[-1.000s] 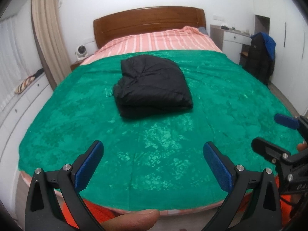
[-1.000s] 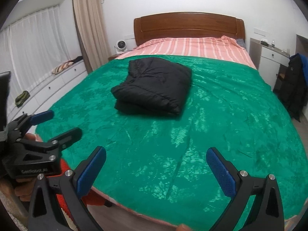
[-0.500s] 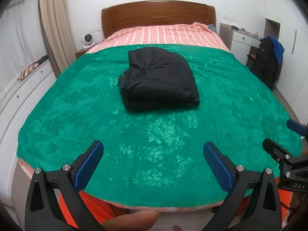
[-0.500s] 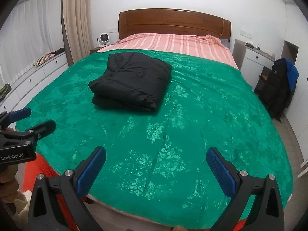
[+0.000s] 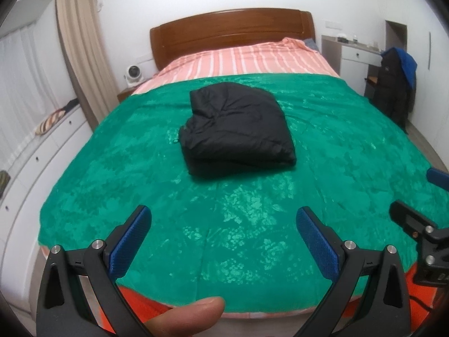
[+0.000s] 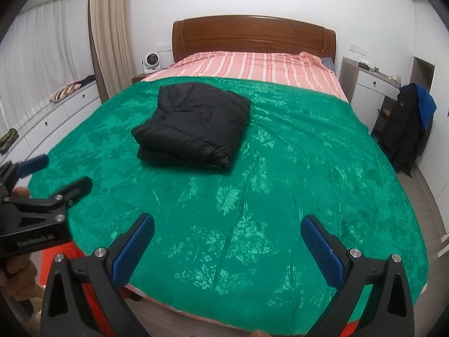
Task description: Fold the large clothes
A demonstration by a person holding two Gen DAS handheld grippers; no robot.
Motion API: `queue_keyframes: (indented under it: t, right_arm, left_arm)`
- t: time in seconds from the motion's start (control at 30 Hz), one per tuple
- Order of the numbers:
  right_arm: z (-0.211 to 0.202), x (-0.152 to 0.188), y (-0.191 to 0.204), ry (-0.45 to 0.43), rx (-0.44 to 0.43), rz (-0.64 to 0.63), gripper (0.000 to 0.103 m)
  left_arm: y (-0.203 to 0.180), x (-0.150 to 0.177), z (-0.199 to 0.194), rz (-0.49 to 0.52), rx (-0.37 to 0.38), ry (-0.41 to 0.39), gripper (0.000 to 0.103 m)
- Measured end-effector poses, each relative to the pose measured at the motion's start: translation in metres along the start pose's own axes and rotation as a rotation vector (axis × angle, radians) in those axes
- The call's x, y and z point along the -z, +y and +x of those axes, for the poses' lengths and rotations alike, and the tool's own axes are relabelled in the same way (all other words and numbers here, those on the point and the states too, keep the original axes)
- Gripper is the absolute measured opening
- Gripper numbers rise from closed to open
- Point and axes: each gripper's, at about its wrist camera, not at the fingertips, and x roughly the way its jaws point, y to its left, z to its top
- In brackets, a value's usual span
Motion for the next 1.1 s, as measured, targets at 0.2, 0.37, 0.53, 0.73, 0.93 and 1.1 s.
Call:
queue_keyframes:
  t: [0.2, 0.37, 0.53, 0.73, 0.93, 1.1]
  right_arm:
    - [0.000, -0.006, 0.007, -0.004, -0.007, -0.021, 0.102]
    - [0.001, -0.009, 0.015, -0.006, -0.033, -0.029, 0.102]
    - [0.003, -0.008, 0.023, -0.005, -0.058, -0.038, 0.102]
    - [0.008, -0.007, 0.025, 0.012, -0.052, -0.045, 0.102]
    - [0.007, -0.008, 0.028, 0.002, -0.043, -0.059, 0.102]
    - [0.010, -0.005, 0.026, 0.016, -0.042, -0.057, 0.102]
  left_arm:
    - [0.006, -0.001, 0.000, -0.015, -0.014, -0.004, 0.103]
    - [0.007, 0.000, 0.000, -0.017, -0.012, 0.000, 0.103]
    - [0.010, 0.001, 0.000, -0.023, -0.012, -0.001, 0.103]
    - [0.012, 0.002, 0.002, -0.027, -0.013, 0.005, 0.103]
    - [0.013, 0.001, 0.001, -0.029, -0.017, -0.003, 0.103]
    - [0.011, 0.002, 0.003, -0.023, -0.019, 0.006, 0.103]
